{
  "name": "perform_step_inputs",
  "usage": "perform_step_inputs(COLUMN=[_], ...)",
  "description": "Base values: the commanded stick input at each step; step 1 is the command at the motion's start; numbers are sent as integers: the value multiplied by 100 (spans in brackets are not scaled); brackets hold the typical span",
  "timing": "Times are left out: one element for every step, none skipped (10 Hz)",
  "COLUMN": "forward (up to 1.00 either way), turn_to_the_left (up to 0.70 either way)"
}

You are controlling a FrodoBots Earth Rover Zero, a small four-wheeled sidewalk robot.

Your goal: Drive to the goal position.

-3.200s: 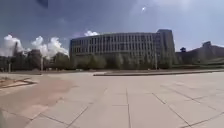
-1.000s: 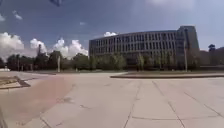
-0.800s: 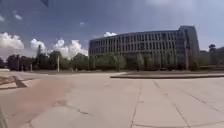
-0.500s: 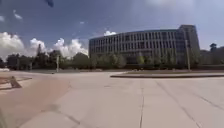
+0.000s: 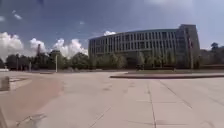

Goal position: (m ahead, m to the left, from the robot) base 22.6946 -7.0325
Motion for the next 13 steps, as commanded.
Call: perform_step_inputs(forward=[100, 100, 100, 100, 100, 100, 100, 100, 100, 100, 100, 100, 100], turn_to_the_left=[0, 0, 0, 0, 0, 0, 0, 11, 22, 27, 27, 27, 27])
